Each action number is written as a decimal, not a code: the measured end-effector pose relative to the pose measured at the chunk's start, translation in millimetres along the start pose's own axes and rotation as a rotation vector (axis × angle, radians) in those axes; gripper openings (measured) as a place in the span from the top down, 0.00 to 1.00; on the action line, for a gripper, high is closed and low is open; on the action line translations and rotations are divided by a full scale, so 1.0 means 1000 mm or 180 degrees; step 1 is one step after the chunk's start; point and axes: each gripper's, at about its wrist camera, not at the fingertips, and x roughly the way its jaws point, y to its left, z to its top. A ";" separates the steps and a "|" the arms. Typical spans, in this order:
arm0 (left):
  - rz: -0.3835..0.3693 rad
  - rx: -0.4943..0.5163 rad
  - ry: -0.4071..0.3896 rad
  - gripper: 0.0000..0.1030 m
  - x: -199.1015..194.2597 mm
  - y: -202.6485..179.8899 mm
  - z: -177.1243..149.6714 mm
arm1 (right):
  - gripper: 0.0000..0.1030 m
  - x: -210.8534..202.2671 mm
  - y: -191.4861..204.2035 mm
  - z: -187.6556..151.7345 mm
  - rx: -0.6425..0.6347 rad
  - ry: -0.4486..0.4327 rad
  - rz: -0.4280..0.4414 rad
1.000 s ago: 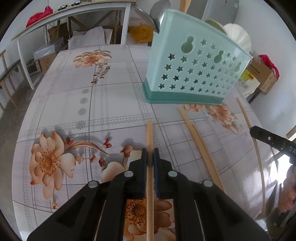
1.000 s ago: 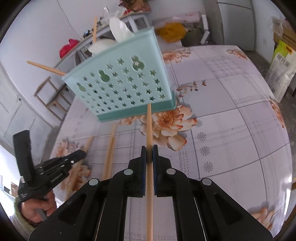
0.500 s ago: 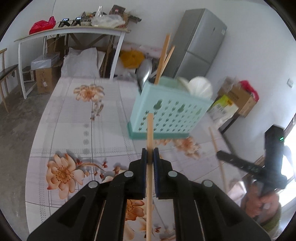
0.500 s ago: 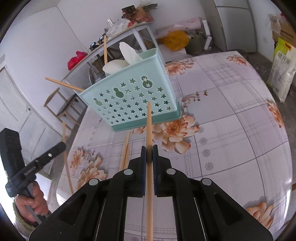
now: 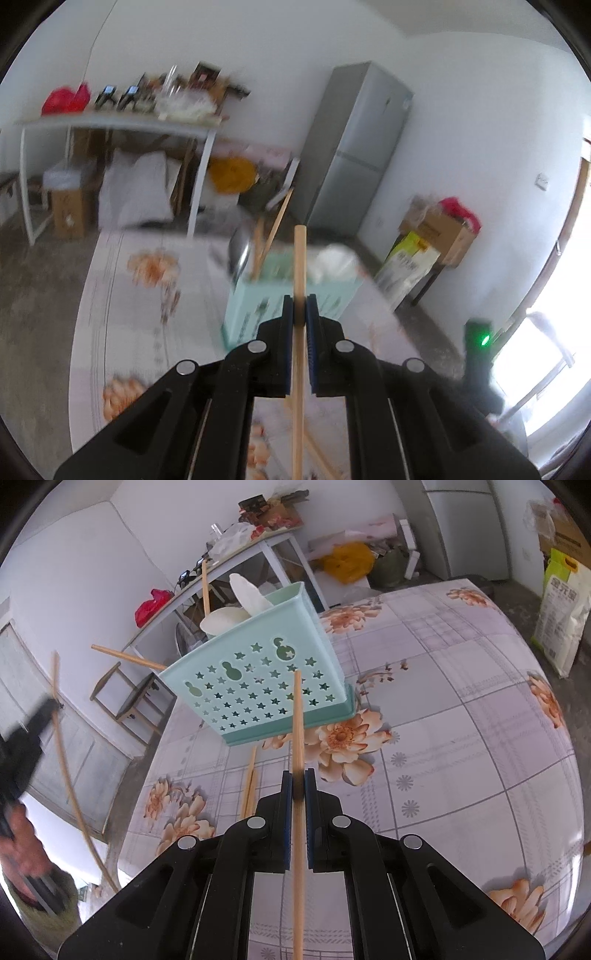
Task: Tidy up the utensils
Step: 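Lower the chopstick into the green holder and open the left tool, then lower the chopstick into the green holder and open the right tool, then grasp another wooden chopstick on the table with the right tool, then grasp another wooden chopstick with the left tool while the right holds its chopstick, then lift both held chopsticks up toward the green holder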
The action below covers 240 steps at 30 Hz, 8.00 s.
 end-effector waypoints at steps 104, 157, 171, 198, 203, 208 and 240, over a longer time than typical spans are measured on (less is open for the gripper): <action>0.1063 -0.0183 0.0506 0.08 0.033 0.086 -0.127 | 0.67 -0.004 0.070 0.026 -0.0542 -0.0022 -0.0025; 0.0612 0.0735 0.1701 0.92 0.127 -0.012 -0.157 | 0.96 0.043 0.009 -0.049 -0.0216 0.0450 -0.0314; 0.0815 0.0346 0.1946 0.92 0.066 0.022 -0.164 | 0.94 0.015 -0.016 -0.060 -0.0142 0.0635 -0.0211; 0.0971 0.0457 0.1531 0.94 0.125 0.030 -0.133 | 0.95 0.042 0.000 -0.041 -0.0322 0.0399 -0.0412; 0.0842 0.0356 0.1261 0.94 0.101 0.025 -0.112 | 0.95 0.041 0.000 -0.041 -0.0314 0.0395 -0.0406; 0.0660 0.0262 0.1007 0.94 0.075 0.019 -0.090 | 0.95 0.041 -0.001 -0.040 -0.0300 0.0398 -0.0396; -0.0018 0.0525 -0.0734 0.94 0.026 -0.048 0.107 | 0.95 0.042 -0.009 -0.039 -0.0155 0.0418 -0.0282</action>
